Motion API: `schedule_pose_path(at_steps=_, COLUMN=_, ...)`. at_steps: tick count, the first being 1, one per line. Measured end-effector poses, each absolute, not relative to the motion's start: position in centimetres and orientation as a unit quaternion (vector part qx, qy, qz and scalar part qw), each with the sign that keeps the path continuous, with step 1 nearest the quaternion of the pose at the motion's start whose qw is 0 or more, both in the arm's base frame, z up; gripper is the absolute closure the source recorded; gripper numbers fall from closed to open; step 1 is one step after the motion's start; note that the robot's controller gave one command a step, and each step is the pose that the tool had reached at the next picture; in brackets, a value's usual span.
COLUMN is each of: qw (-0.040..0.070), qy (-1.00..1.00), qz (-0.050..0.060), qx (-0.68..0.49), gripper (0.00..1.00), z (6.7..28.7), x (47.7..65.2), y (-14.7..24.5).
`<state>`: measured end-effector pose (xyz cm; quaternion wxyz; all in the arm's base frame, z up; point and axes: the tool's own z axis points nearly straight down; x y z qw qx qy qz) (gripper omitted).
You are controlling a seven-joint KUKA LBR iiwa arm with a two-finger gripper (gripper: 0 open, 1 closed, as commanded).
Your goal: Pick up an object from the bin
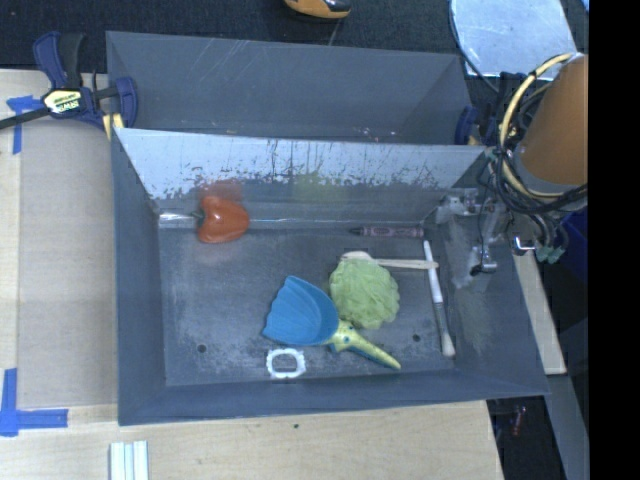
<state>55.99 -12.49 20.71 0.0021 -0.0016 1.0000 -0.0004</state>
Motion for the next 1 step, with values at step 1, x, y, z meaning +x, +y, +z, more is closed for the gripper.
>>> schedule_pose_path(at_steps=1, qw=0.002, qy=1.000, qz=0.000, qx=-0.002, gripper=0.00, z=20.71, x=55.99, y=-12.49)
